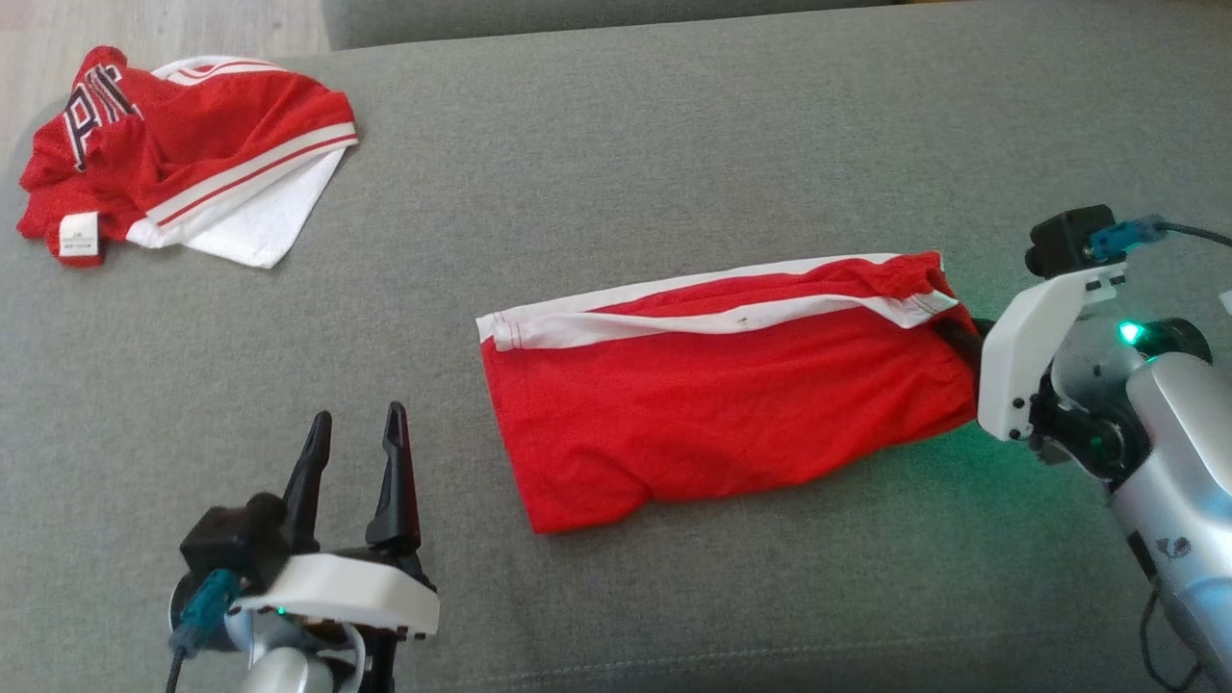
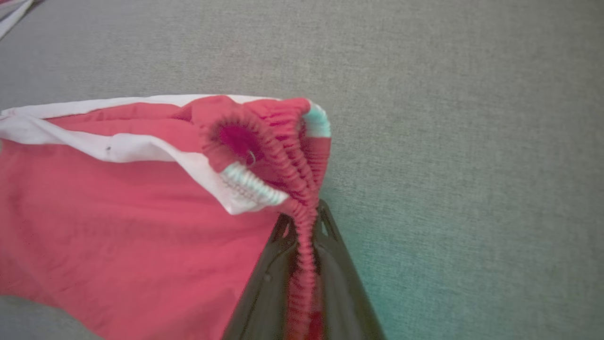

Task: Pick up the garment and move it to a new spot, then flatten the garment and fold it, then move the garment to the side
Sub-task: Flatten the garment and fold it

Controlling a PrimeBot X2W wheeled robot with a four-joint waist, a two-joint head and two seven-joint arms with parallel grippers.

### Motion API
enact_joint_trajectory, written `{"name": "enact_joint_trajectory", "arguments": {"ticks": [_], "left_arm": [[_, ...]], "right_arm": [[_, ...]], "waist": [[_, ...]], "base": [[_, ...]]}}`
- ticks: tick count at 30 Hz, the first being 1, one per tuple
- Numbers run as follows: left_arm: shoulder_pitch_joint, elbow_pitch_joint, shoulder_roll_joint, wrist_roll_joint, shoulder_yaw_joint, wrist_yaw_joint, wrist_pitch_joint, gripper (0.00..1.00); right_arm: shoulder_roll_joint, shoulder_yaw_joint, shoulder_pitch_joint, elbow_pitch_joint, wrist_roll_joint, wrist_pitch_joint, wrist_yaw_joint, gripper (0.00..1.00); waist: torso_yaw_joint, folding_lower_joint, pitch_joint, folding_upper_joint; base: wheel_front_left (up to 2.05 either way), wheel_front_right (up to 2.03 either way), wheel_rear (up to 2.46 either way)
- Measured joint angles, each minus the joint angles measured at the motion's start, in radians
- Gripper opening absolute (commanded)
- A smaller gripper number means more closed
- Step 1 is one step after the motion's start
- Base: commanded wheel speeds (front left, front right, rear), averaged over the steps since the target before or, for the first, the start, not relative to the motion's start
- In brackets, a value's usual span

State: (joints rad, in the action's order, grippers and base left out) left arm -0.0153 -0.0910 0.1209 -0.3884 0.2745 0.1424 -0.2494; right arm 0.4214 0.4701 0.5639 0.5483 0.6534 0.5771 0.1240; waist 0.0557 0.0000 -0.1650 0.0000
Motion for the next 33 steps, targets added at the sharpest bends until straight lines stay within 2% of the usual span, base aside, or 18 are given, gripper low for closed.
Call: {"name": "enact_joint_trajectory", "arguments": {"ticks": [5,13,17,26,33], "left_arm": [[0.0,-0.008,0.001,0.0,0.001,-0.002,0.001,1.0],[0.0,-0.007,0.007,0.0,0.002,-0.002,0.007,1.0],[0.0,-0.007,0.009,0.0,0.002,0.0,0.01,1.0],[-0.001,-0.005,0.016,-0.001,0.005,0.0,0.011,1.0],[-0.001,-0.007,0.016,-0.002,0.008,0.0,0.01,1.0]], "right_arm": [[-0.011,0.019,-0.002,-0.044,0.055,0.006,0.0,0.0],[-0.061,0.104,-0.005,-0.135,0.141,0.03,0.0,0.0],[-0.12,0.159,-0.005,-0.146,0.184,0.024,0.0,0.0],[-0.255,0.216,0.004,-0.061,0.221,-0.06,0.0,0.0],[-0.318,0.244,0.062,0.04,0.244,-0.126,0.0,0.0]], "waist": [[0.011,0.0,0.015,0.0],[0.006,0.0,0.038,0.0],[-0.005,0.0,0.051,0.0],[-0.053,0.0,0.059,0.0],[-0.087,0.0,0.053,0.0]], "base": [[0.0,0.0,0.0],[0.0,0.0,0.0],[0.0,0.0,0.0],[0.0,0.0,0.0],[0.0,0.0,0.0]]}}
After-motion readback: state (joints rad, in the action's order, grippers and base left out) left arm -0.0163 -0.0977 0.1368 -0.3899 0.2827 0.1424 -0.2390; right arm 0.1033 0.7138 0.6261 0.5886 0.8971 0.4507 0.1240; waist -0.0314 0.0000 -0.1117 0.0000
